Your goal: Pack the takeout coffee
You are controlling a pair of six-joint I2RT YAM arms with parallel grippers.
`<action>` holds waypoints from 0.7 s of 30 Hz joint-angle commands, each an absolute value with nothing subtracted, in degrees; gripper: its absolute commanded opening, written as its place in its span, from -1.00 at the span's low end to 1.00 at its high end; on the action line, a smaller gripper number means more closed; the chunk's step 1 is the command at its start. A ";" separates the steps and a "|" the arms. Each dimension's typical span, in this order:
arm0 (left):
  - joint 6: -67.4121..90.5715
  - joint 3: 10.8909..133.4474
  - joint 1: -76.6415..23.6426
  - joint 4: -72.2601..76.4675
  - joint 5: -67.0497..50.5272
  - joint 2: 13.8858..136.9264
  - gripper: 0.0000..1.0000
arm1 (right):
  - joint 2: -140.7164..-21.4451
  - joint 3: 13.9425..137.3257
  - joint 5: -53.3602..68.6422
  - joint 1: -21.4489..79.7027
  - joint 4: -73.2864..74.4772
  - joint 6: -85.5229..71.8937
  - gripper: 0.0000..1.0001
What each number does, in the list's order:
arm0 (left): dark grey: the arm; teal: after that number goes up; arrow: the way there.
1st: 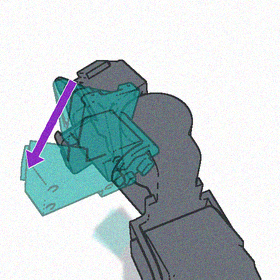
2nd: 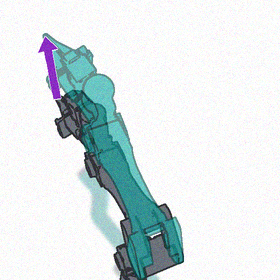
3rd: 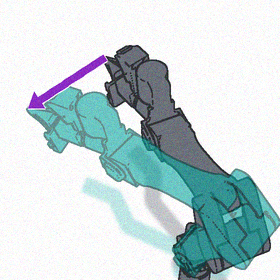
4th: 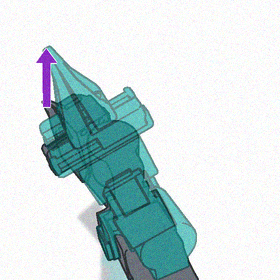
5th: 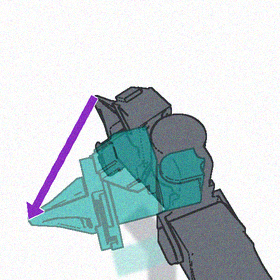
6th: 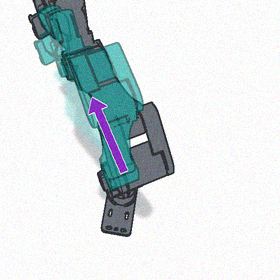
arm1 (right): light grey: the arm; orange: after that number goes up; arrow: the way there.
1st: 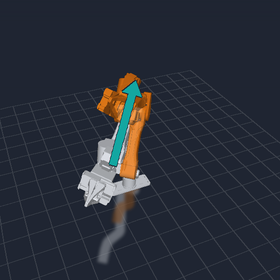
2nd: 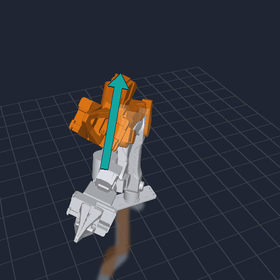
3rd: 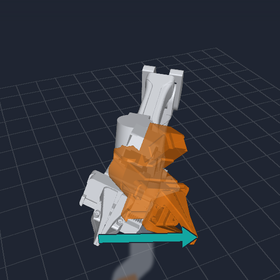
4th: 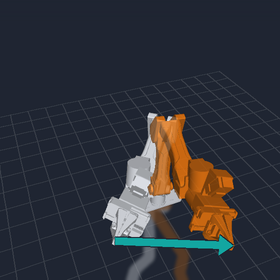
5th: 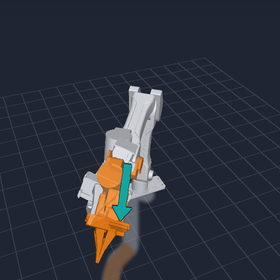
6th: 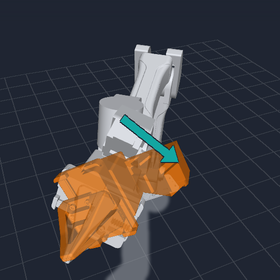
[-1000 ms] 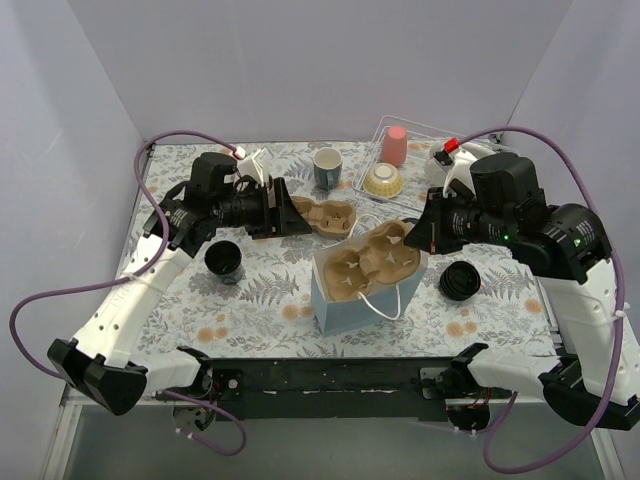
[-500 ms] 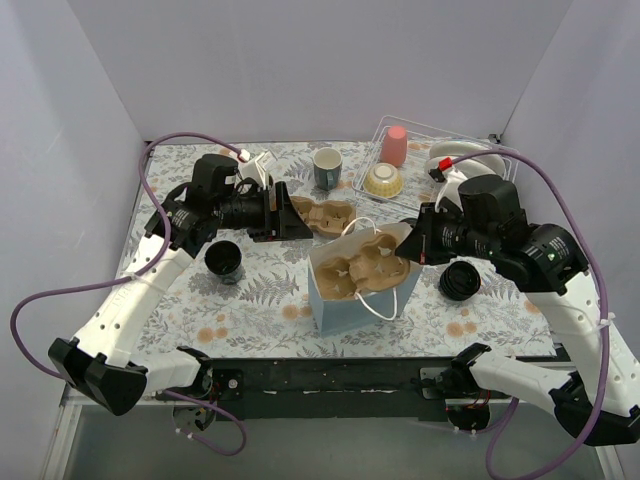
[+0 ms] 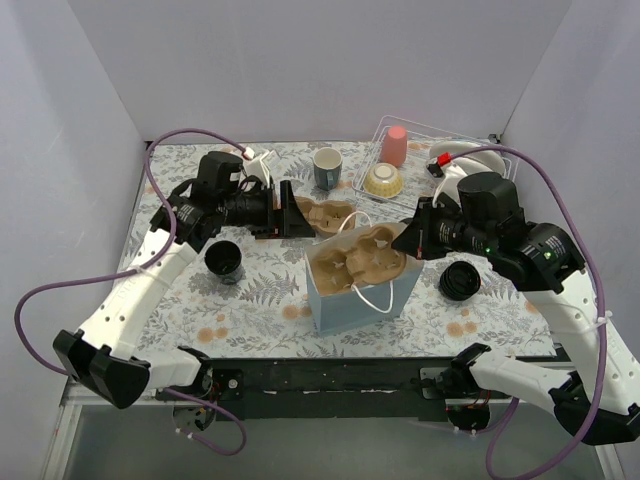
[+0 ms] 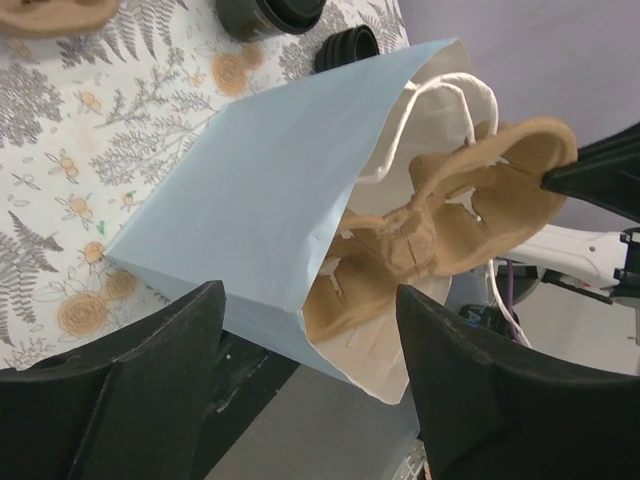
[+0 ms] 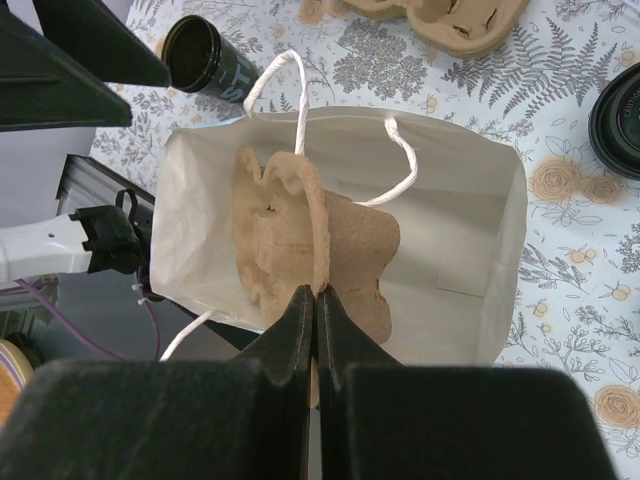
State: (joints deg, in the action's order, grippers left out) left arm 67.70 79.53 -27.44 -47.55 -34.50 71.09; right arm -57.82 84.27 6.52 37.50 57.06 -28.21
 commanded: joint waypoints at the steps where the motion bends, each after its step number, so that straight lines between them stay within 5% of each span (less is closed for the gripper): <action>1: 63.90 84.28 -27.25 -44.31 -30.76 72.68 0.38 | -58.80 88.94 5.71 37.35 57.04 -26.46 -0.97; 21: 48.79 89.56 -33.66 -29.71 -39.11 84.89 0.44 | -58.80 88.33 6.94 37.27 57.22 -25.75 -0.97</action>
